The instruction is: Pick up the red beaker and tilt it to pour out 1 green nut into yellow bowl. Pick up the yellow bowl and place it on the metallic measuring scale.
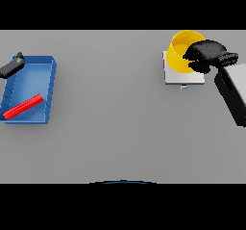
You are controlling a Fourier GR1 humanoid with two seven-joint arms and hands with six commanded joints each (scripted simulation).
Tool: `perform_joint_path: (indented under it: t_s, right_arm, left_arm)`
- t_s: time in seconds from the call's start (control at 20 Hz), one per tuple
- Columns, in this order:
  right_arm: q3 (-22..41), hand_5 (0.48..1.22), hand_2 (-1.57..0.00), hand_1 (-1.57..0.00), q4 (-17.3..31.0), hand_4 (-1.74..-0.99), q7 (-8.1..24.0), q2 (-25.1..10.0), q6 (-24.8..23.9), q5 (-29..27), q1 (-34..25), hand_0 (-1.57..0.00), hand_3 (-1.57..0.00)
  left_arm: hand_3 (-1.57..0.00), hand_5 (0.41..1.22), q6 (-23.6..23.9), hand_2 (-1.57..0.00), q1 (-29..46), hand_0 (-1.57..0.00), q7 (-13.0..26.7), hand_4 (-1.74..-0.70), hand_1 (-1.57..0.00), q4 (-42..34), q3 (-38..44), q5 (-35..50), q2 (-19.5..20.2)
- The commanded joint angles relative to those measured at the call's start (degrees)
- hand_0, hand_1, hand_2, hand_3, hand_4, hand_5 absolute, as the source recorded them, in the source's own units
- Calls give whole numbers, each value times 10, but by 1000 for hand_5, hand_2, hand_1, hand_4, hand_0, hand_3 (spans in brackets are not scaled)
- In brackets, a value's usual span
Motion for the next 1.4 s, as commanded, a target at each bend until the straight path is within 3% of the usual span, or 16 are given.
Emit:
perform_joint_path:
  t_s: [0.0,0.15,0.3,0.5,0.6,0.65,0.7,0.8,0.95,1.1,1.25,1.35]
  right_arm:
    - [0,1221,-1571,-1566,21,-1724,-12,1,-11,2,-6,-1571,-1360]
    - [5,1221,-1571,-1561,61,-1725,-24,14,-33,5,-13,-1571,-1432]
    - [9,1221,-1565,-1499,103,-1727,-11,34,-50,7,-22,-1571,-1500]
    - [11,1221,-1568,-1420,141,-1721,-34,38,-58,1,-35,-1548,-1481]
    - [12,1221,-1569,-1411,150,-1728,-37,39,-48,-5,-38,-1536,-1165]
    - [12,1221,-1496,-1443,153,-1659,-33,43,-49,-6,-39,-1543,-1022]
    - [8,1134,-1348,-1350,161,-1596,-26,47,-46,-11,-40,-1525,-907]
    - [6,983,-954,-866,168,-1504,-32,44,-39,-12,-44,-975,-762]
    - [6,851,-597,-443,181,-1425,-38,49,-35,-12,-50,-499,-635]
    - [10,780,-390,-226,199,-1385,-54,54,-36,-7,-58,-255,-541]
    - [19,746,-244,-115,211,-1346,-71,55,-35,3,-61,-130,-442]
    - [19,737,-173,-73,217,-1325,-66,58,-34,6,-69,-83,-387]
  left_arm:
    - [1,757,-1,1,2,1,0,-814,1,-3,-1,-1,3]
    - [1,743,-4,1,-4,1,1,-801,1,3,-4,-3,-1]
    - [1,729,-1,1,-7,1,-2,-796,1,7,-5,-5,-8]
    - [1,734,-4,1,-7,1,-5,-806,1,12,-1,-2,-6]
    - [1,740,-4,1,-11,1,-3,-811,1,9,-1,-3,-4]
    - [1,745,-6,1,-8,1,-4,-813,1,6,-4,-2,-8]
    - [1,745,-3,1,-9,1,-1,-812,1,7,-6,-3,-11]
    - [1,744,-3,1,-11,1,3,-815,1,11,-6,-2,-15]
    - [1,740,-10,1,-17,1,2,-805,1,20,-9,-8,-13]
    - [1,739,-9,1,-23,1,-5,-810,1,39,-7,-7,-26]
    - [1,736,-10,1,-18,1,-4,-809,1,31,-3,-4,-16]
    - [1,733,-5,1,-18,1,-4,-816,1,34,-3,-3,-22]
